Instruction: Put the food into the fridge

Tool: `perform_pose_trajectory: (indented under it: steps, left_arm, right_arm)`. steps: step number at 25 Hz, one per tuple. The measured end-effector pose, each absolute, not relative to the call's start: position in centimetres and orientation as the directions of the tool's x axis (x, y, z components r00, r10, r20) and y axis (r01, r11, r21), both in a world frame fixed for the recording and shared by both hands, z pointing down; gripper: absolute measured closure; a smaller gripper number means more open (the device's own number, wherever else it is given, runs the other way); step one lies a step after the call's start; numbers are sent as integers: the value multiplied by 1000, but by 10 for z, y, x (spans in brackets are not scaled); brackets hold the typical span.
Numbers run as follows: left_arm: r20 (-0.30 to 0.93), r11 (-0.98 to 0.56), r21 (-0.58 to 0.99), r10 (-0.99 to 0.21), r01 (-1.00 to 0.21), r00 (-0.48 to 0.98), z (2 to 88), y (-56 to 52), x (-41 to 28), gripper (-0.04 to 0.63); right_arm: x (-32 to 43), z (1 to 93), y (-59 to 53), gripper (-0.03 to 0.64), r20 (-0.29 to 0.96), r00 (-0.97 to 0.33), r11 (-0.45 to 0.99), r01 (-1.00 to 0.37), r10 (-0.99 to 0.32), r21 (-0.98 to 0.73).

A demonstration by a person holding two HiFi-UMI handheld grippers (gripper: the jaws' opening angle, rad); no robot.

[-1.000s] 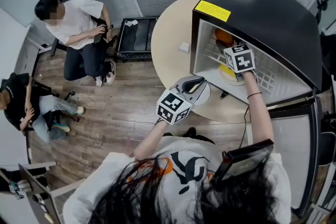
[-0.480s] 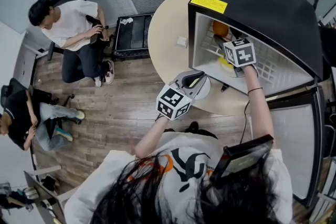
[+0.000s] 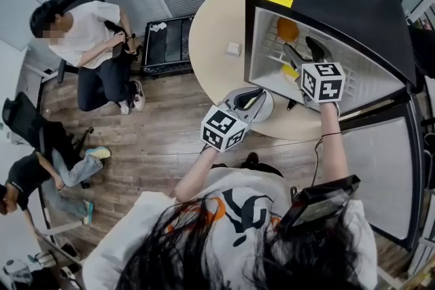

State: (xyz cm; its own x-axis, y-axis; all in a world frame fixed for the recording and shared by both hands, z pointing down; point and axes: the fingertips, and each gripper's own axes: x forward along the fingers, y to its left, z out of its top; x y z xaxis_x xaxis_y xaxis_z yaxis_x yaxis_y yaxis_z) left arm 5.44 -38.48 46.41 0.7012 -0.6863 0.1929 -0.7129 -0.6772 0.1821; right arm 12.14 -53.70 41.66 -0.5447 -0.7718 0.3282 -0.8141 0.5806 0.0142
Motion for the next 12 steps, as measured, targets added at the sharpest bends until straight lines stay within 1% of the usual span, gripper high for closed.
perform_pose_trajectory:
  steps: [8,12]
  left_arm:
    - [180,-709,176,-659,-683,730,455,-361,43,572]
    - [173,-724,172,-646,-668,744,451,-346,37,572]
  right_arm:
    - [114,400,-464,313,220,-537,533,-842,-814,-81]
    - [109,402,-430,331,178,-512,493,-859,-840,-143]
